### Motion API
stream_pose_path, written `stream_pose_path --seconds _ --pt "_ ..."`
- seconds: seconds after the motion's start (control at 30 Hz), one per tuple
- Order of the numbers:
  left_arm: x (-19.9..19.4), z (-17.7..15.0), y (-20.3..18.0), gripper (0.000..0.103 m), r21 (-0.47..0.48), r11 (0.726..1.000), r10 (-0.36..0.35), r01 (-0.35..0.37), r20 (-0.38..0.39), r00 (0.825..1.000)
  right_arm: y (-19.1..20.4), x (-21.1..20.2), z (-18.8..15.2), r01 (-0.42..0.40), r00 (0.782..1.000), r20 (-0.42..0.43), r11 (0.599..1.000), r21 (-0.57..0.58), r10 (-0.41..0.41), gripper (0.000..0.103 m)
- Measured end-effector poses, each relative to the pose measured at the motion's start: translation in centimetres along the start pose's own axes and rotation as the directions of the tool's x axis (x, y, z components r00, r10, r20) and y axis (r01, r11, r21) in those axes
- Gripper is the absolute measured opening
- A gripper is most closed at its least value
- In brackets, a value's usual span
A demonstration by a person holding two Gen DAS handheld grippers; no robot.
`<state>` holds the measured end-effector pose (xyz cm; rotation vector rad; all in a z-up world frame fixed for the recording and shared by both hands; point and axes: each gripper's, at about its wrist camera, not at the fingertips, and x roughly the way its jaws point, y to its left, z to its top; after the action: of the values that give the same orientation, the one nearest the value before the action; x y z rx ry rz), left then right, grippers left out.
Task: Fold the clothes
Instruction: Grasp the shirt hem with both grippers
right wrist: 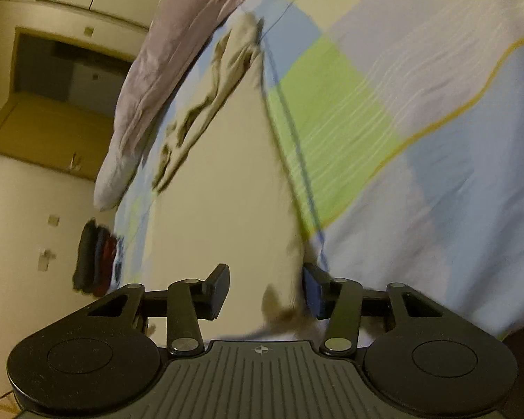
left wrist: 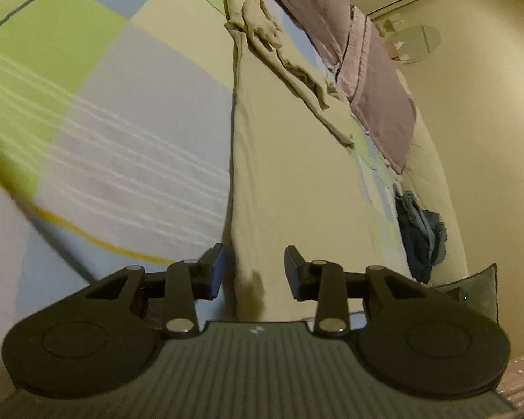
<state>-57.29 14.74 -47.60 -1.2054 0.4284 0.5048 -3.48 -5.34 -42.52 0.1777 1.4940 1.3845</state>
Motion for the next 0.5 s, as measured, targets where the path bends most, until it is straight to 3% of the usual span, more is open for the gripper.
stream_pose_path --seconds 0.2,0.27,0.33,0.4,0.5 --pt "1.2 0.8 0.5 0.028 -0.076 0.996 -0.055 0.054 -0.008 0.998 -2.3 0.9 0.9 -0.102 0.995 -0.002 0.991 0.088 0.102 0.049" --pt "2.1 1.2 0.4 0.025 -0.080 0.994 -0.071 0.068 -0.032 0.997 -2.7 1.7 1.7 -0.133 0.991 -0.019 0.987 0.095 0.135 0.042" --pt "2.7 1.3 0.3 0.021 -0.077 0.994 -0.076 0.071 -0.054 0.996 -3.1 2.6 2.5 -0.145 0.988 -0.046 0.984 0.100 0.150 0.027" --pt "2.6 1.2 0.6 0.017 -0.087 0.993 -0.082 0.076 -0.065 0.995 -3.3 3.0 3.1 -0.143 0.985 -0.080 0.986 0.089 0.150 0.020" --pt "2.4 0.7 1.0 0.013 -0.103 0.991 -0.090 0.082 -0.082 0.993 -3.6 2.8 3.2 -0.163 0.979 -0.111 0.983 0.080 0.172 0.018"
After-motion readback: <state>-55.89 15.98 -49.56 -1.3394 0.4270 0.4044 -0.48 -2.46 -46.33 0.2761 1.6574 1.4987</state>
